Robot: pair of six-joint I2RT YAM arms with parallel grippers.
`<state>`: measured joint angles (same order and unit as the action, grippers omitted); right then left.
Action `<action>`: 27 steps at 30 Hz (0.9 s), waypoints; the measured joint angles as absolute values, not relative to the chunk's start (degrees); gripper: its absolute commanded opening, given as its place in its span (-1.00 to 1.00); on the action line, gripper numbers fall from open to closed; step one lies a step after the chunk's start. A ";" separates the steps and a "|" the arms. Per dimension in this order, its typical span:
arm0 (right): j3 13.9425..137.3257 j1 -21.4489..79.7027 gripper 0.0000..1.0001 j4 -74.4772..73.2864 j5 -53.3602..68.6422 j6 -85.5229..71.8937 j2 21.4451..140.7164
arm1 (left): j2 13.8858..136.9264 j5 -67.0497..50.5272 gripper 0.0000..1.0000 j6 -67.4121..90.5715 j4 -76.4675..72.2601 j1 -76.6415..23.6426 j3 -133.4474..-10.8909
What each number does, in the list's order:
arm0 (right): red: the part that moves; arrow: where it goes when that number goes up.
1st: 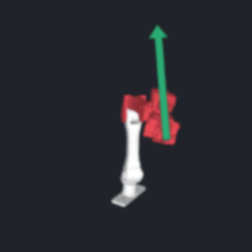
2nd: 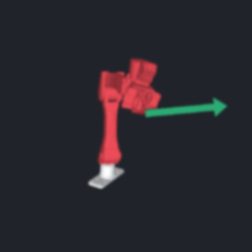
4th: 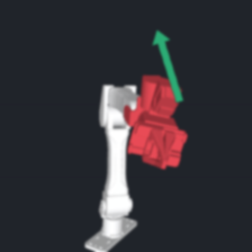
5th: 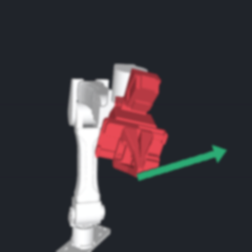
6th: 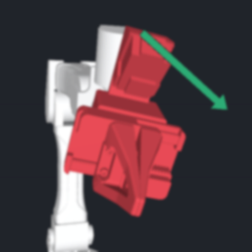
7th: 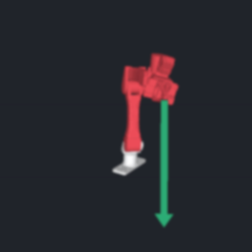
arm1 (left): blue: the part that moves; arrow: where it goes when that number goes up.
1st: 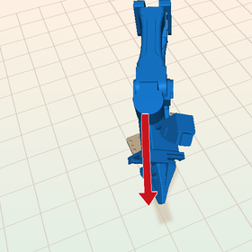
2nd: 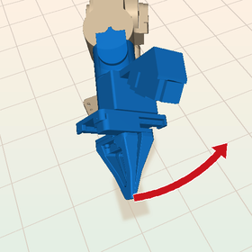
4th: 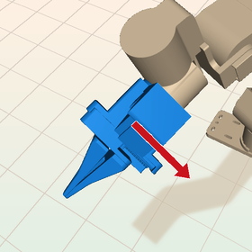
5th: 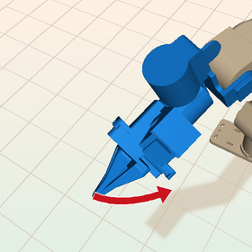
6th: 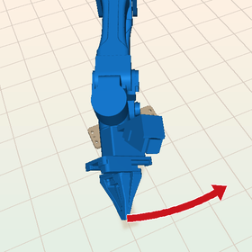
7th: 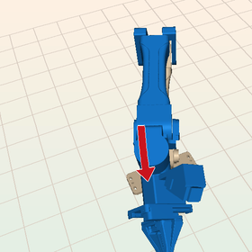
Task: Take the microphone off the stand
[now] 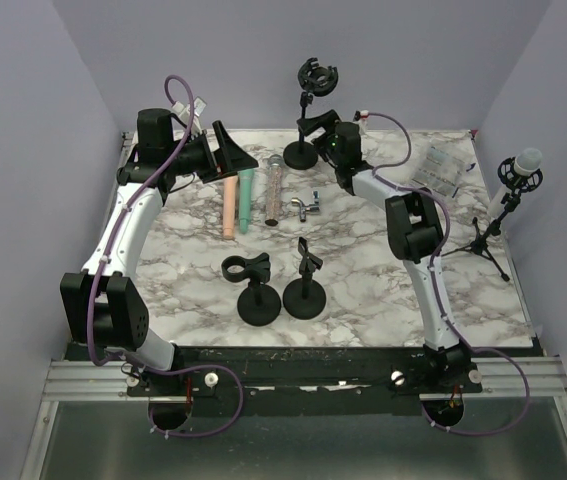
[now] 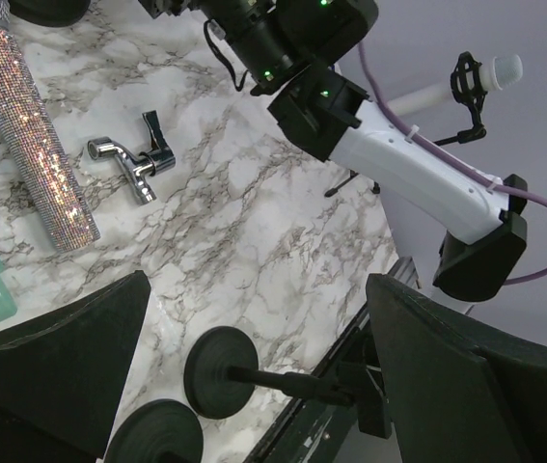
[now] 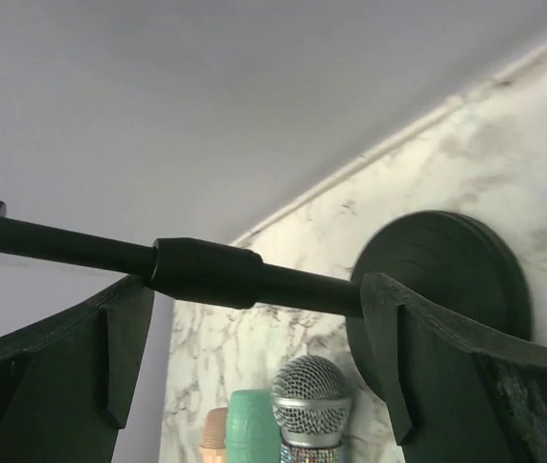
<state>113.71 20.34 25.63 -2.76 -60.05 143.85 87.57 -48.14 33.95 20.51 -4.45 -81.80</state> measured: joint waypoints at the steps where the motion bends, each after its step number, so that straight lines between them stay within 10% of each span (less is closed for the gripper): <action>1: 113.71 20.34 0.86 24.23 -2.63 -59.40 144.86 | 87.57 -48.23 0.97 33.98 20.49 -4.45 -81.80; 27: 110.59 20.14 1.00 23.18 1.48 -53.95 135.61 | 87.57 -48.51 0.97 34.02 20.12 -4.45 -81.60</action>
<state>110.59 20.14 23.18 1.48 -53.95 135.61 87.57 -48.51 34.02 20.12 -4.45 -81.60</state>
